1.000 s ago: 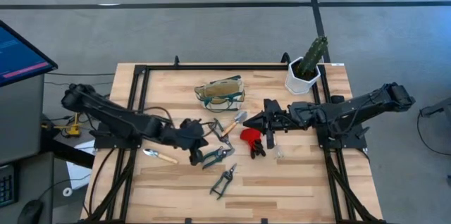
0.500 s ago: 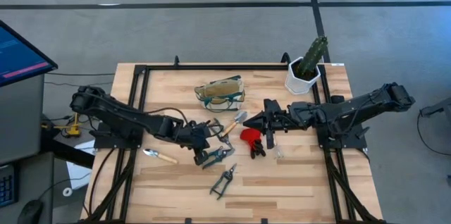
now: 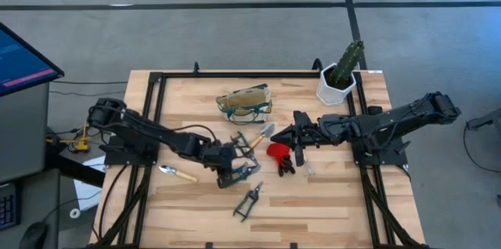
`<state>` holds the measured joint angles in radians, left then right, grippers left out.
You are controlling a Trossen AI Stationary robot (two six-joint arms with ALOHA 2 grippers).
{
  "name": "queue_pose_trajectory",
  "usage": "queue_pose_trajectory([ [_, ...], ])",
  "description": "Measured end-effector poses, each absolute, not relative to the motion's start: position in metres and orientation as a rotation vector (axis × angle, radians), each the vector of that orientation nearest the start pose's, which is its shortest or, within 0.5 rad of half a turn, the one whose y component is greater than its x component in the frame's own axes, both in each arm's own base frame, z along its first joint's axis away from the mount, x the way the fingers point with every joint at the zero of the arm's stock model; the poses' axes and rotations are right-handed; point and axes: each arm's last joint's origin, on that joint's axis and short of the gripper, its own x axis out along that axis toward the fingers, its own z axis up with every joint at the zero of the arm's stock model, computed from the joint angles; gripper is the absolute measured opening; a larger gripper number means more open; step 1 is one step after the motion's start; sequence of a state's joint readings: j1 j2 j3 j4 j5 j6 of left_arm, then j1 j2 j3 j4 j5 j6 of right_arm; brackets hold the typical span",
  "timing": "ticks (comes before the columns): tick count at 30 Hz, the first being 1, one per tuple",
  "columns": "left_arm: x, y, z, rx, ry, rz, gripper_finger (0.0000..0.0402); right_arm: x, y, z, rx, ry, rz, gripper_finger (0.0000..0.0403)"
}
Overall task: Pick & Place Garden tools in Gardening bag
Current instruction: Put the middle green shears into the brown gardening bag
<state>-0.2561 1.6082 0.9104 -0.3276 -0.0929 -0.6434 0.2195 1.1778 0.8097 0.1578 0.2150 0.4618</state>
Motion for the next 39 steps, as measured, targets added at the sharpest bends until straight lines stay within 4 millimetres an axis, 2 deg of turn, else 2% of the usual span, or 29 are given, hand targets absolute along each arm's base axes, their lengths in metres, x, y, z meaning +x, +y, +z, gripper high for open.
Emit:
queue_pose_trajectory([
  [8, 0.303, -0.076, 0.153, -0.408, 1.056, 0.214, 0.0167, 0.258, 0.051, 0.295, 0.414, 0.207, -0.044, 0.0],
  [23, 0.309, -0.078, 0.136, -0.411, 1.083, 0.202, 0.0169, 0.257, 0.051, 0.293, 0.41, 0.225, -0.048, 0.0],
  [34, 0.303, -0.078, 0.119, -0.415, 1.113, 0.246, 0.0159, 0.257, 0.051, 0.293, 0.41, 0.226, -0.047, 0.0],
  [39, 0.304, -0.078, 0.121, -0.41, 1.081, 0.257, 0.0159, 0.257, 0.051, 0.293, 0.41, 0.226, -0.048, 0.0],
])
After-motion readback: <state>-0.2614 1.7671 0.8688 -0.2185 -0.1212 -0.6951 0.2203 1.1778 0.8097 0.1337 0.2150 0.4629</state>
